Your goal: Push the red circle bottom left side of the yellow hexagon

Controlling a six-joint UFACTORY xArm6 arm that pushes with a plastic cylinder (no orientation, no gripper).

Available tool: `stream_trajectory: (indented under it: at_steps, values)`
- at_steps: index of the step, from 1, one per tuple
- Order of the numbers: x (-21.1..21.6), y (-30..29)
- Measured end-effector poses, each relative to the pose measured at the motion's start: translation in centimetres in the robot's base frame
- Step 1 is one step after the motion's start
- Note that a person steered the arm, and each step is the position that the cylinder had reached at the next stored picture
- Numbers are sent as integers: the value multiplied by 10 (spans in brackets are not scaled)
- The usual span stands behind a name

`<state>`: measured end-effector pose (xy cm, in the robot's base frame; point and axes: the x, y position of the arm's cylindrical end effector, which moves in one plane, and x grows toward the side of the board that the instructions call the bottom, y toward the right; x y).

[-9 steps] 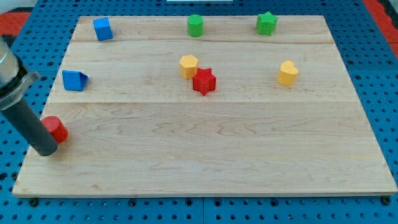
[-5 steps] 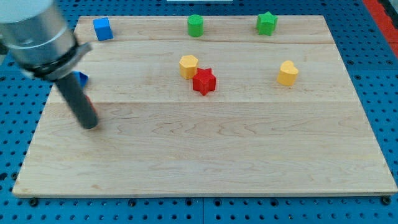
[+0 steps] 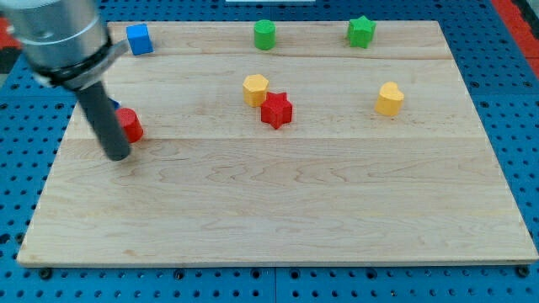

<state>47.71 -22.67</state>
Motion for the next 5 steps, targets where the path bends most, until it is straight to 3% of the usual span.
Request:
stream_trajectory:
  at_steps: [1, 2, 4, 5]
  values:
    - [-14, -45]
    - [-45, -19]
    - [-45, 142]
    - [-32, 109]
